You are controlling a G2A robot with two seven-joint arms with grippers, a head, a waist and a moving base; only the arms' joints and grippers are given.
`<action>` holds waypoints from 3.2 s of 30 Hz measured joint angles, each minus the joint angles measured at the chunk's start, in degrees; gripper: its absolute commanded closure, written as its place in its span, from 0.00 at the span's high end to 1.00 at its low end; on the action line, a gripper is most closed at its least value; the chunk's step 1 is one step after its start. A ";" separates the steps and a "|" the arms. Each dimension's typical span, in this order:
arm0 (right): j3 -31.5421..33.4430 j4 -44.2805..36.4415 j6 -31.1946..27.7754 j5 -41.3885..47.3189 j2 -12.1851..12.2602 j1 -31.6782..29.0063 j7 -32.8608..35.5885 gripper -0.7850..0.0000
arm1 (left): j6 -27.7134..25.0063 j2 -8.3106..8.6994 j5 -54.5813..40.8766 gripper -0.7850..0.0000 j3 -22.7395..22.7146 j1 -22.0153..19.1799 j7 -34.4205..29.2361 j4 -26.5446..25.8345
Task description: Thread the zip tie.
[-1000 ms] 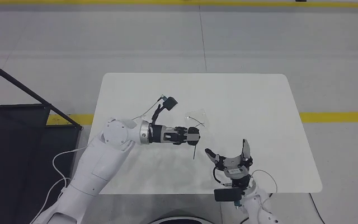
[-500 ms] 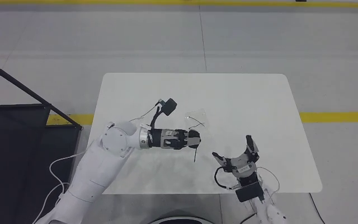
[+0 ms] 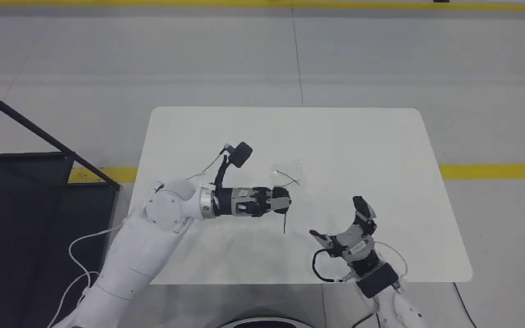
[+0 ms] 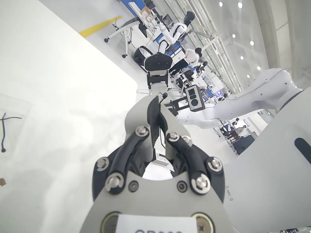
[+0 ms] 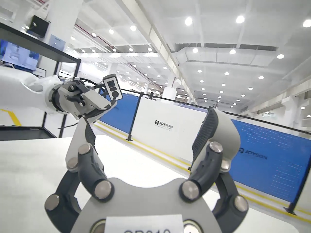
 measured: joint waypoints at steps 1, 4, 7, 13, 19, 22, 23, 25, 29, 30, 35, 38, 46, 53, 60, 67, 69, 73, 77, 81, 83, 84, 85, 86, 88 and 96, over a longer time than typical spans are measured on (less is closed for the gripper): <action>0.14 -0.47 -1.30 -0.14 0.10 0.26 1.30 1.00 | 0.61 0.08 -0.04 0.00 -0.40 0.05 0.44 0.14; 0.19 -3.72 -4.39 -3.14 0.46 0.95 8.42 1.00 | 3.35 0.44 0.45 0.00 -2.40 0.35 2.77 0.20; -0.45 -7.94 -6.47 -6.93 0.70 1.45 17.35 1.00 | 5.93 0.94 -0.21 0.00 -5.24 1.32 4.94 0.09; -2.92 -13.17 -7.01 -13.65 0.63 2.33 35.77 1.00 | 8.99 1.76 -1.64 0.00 -9.76 4.38 8.06 0.63; -2.86 -13.05 -7.00 -13.45 0.63 2.30 34.30 1.00 | 9.28 1.87 -2.12 0.00 -10.17 4.74 7.80 0.80; -2.86 -13.05 -7.01 -13.45 0.63 2.30 34.37 1.00 | 9.27 1.87 -2.11 0.00 -10.17 4.74 7.81 0.80; -2.90 -13.08 -7.00 -13.50 0.63 2.31 34.46 1.00 | 9.31 1.87 -2.06 0.00 -10.16 4.76 7.87 0.76; -3.84 -13.48 -6.44 -15.26 0.49 2.80 37.06 1.00 | 10.72 1.86 -1.00 0.00 -9.81 4.99 8.72 0.21; -8.75 -13.71 -2.71 -21.38 -0.50 5.00 52.00 1.00 | 14.24 2.10 2.20 0.00 -10.92 4.89 11.76 -0.01; -10.25 -13.08 -2.40 -22.99 -0.78 5.84 56.13 1.00 | 14.78 2.23 3.50 0.00 -11.52 5.34 12.85 -0.14; -15.39 -10.72 -1.36 -27.09 -1.99 9.05 67.37 1.00 | 16.59 2.83 6.66 0.00 -13.92 7.27 14.22 -0.86; -16.42 -10.40 -1.53 -27.91 -2.24 9.83 70.25 1.00 | 17.43 3.13 8.91 0.00 -14.75 7.92 14.58 -1.58; -16.21 -10.44 -0.94 -27.71 -2.28 9.67 70.33 1.00 | 17.99 3.25 10.41 0.00 -14.85 8.14 14.63 -1.99; -17.44 -10.23 -0.49 -26.87 -3.28 11.89 77.34 0.66 | 17.99 3.25 10.41 0.00 -14.85 8.14 14.62 -1.99; -20.50 -8.50 -1.22 -26.18 -4.91 15.53 87.15 0.42 | 17.99 3.25 10.41 0.00 -14.85 8.14 14.62 -1.99; -21.13 -6.03 -1.91 -23.76 -5.96 17.77 90.69 0.36 | 17.99 3.25 10.41 0.00 -14.85 8.14 14.62 -1.99; -21.05 -5.46 -2.25 -23.04 -6.21 18.41 91.21 0.33 | 17.99 3.25 10.41 0.00 -14.85 8.14 14.62 -1.99; -21.19 -4.56 -3.37 -21.97 -6.65 19.58 92.47 0.32 | 17.99 3.25 10.41 0.00 -14.85 8.14 14.62 -1.99; -21.71 -3.81 -3.98 -21.42 -7.13 20.45 93.88 0.30 | 17.99 3.25 10.41 0.00 -14.85 8.14 14.62 -1.99; -22.14 -3.16 -4.13 -21.30 -7.54 20.92 94.53 0.29 | 17.99 3.25 10.41 0.00 -14.85 8.14 14.62 -1.99; -22.18 -2.91 -4.11 -21.36 -7.71 21.10 95.10 0.29 | 17.99 3.25 10.41 0.00 -14.85 8.14 14.62 -1.99; -22.17 -2.84 -4.07 -21.38 -7.78 21.20 95.37 0.29 | 17.99 3.25 10.41 0.00 -14.85 8.14 14.62 -1.99; -22.18 -2.78 -4.06 -21.38 -7.86 21.27 95.58 0.29 | 17.99 3.25 10.41 0.00 -14.85 8.14 14.62 -1.99; -22.18 -2.72 -4.06 -21.36 -7.93 21.33 95.73 0.28 | 17.99 3.25 10.41 0.00 -14.85 8.14 14.62 -1.99; -22.18 -2.55 -3.91 -21.43 -8.08 21.41 96.10 0.27 | 17.99 3.25 10.41 0.00 -14.85 8.14 14.62 -1.99; -21.96 -2.19 -4.18 -21.49 -8.55 21.63 96.45 0.00 | 17.99 3.25 10.41 0.00 -14.85 8.14 14.62 -1.99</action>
